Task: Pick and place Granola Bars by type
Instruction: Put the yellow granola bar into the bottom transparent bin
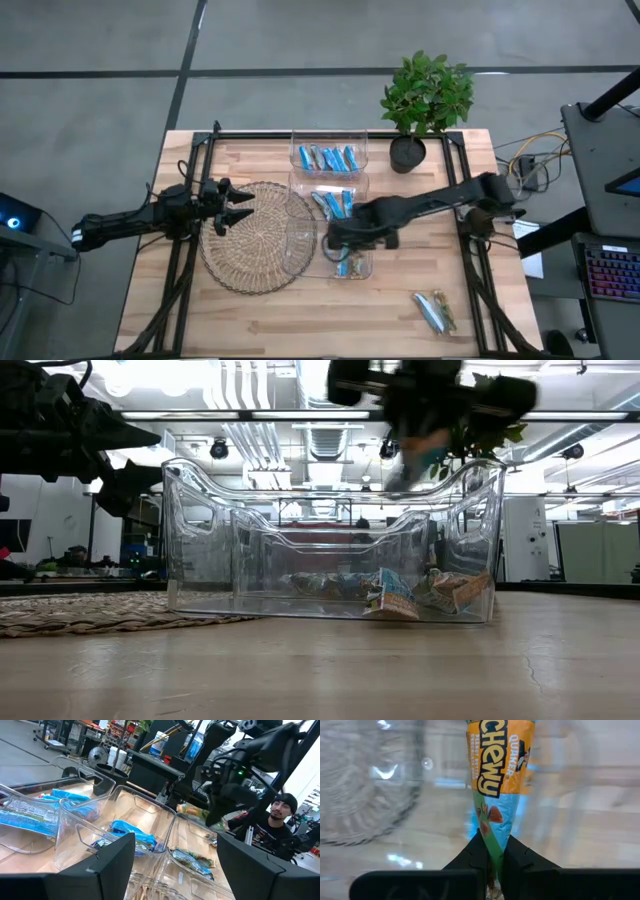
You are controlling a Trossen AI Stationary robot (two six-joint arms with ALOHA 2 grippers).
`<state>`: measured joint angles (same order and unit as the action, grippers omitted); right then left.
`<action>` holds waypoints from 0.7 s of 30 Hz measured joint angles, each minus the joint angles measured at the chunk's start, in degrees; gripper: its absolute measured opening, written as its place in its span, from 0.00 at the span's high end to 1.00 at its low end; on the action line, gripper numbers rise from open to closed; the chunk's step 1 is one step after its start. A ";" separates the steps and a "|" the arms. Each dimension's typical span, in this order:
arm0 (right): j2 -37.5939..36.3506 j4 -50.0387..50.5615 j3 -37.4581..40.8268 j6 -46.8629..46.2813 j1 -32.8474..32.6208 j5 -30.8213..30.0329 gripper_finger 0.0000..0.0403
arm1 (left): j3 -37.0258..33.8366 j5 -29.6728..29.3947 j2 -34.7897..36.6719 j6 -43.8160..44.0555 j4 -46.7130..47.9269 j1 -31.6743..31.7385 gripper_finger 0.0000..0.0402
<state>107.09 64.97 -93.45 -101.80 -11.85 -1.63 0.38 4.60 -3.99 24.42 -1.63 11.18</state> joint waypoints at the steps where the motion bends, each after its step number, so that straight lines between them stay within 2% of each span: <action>1: 1.46 -0.06 -1.84 -0.01 0.08 0.04 0.97 | -0.02 0.00 -0.02 -0.02 0.00 0.00 0.35; 12: 16.83 0.28 -19.53 -2.98 -0.68 0.26 0.97 | -0.01 0.00 0.00 -0.02 0.00 0.00 0.35; 16: 18.98 0.84 -21.65 -4.08 -0.62 0.14 0.97 | 0.00 0.00 -0.02 -0.02 0.00 0.02 0.35; 21: 19.80 1.53 -20.23 -6.12 -0.82 0.43 0.97 | 0.00 0.00 0.00 -0.02 0.00 0.01 0.35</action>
<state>126.89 66.49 -113.67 -107.92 -12.67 -1.20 0.38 4.60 -3.99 24.40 -1.63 11.19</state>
